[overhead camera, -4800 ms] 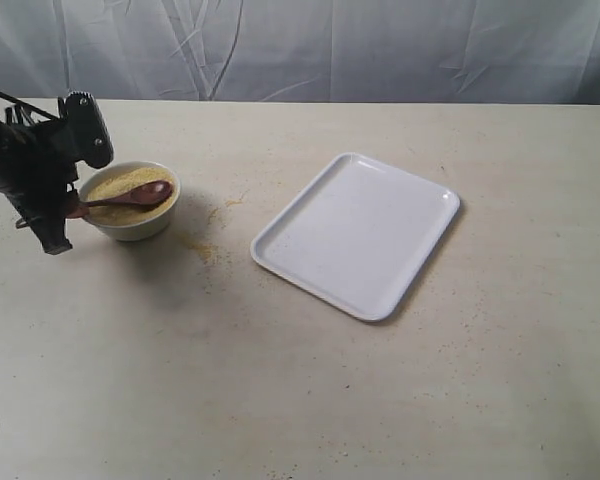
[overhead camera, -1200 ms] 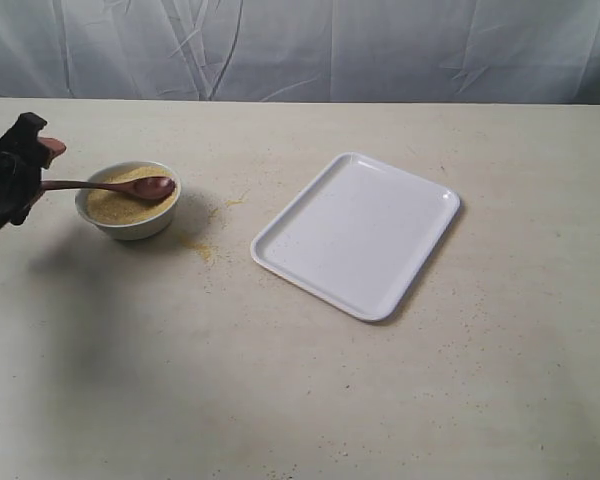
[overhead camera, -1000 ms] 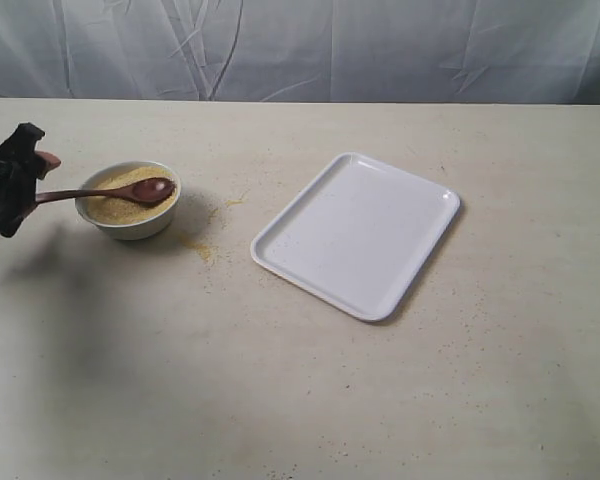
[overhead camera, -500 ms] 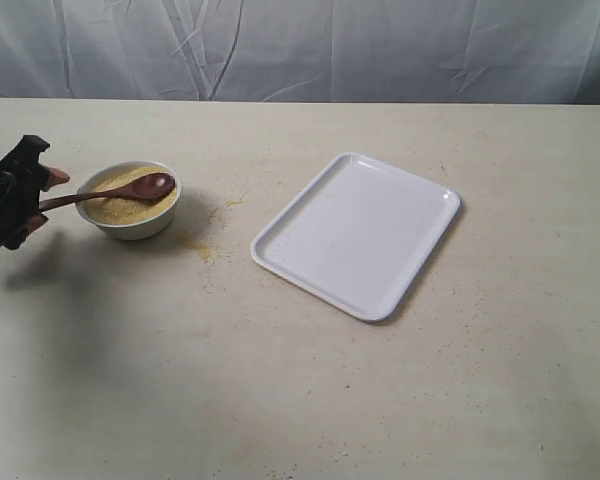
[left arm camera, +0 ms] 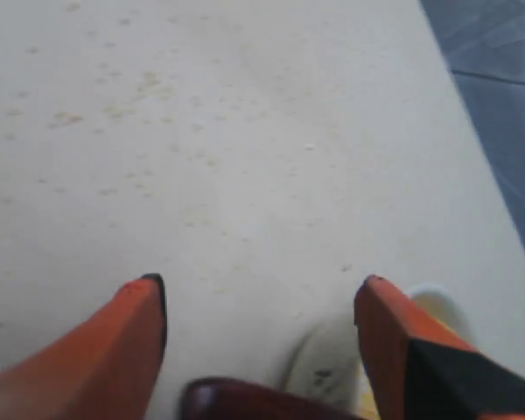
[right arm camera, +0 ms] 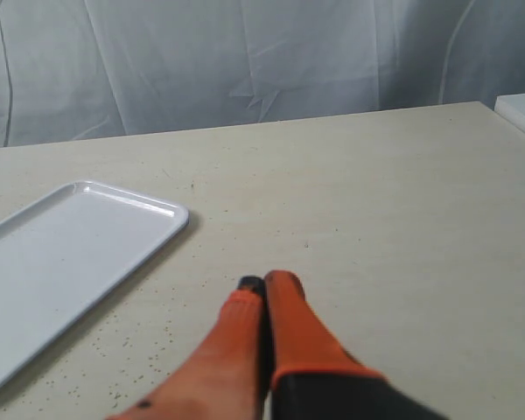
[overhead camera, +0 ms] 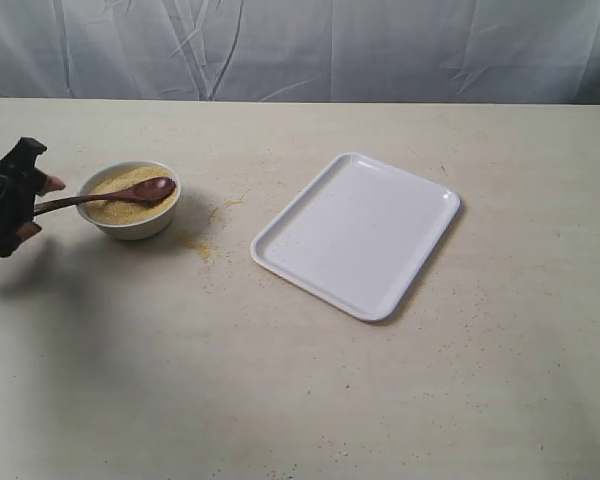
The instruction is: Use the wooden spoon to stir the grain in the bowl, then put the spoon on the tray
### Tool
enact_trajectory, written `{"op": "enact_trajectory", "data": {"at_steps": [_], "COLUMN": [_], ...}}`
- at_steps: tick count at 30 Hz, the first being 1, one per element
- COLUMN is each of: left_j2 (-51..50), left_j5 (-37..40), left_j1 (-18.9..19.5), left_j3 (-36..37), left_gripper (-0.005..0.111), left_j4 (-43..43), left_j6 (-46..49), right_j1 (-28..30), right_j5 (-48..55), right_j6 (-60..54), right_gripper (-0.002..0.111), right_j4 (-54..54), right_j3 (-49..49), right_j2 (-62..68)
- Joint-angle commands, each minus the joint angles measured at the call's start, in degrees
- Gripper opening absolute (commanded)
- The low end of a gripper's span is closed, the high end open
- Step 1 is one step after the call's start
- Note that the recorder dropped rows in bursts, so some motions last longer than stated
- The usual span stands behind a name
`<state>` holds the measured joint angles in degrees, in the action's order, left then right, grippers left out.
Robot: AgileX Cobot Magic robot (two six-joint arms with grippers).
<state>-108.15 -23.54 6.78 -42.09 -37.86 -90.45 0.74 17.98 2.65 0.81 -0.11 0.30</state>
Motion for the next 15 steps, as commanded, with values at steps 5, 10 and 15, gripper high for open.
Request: {"op": "enact_trajectory", "data": {"at_steps": [5,10,15], "left_j2": [0.73,3.24,6.24], "left_j5": [-4.34,-5.14,-6.54], "left_j1": [0.05,0.05,0.05], "left_j3": [3.21,5.04,5.13], "left_gripper": [0.061,0.061,0.061], "left_j4": [-4.27,-2.5,-2.73], "left_j6": [-10.34,-11.06,-11.3], "right_j1": [-0.16,-0.16,-0.16], "right_j5": [-0.54,-0.54,-0.54], "right_j6": [-0.07,-0.07,-0.07], "right_gripper": [0.0,0.0,0.0], "right_j4": [-0.05,-0.05,-0.05], "right_j3": [0.11,0.11,0.11], "right_j2": [-0.3,-0.3,-0.3]}}
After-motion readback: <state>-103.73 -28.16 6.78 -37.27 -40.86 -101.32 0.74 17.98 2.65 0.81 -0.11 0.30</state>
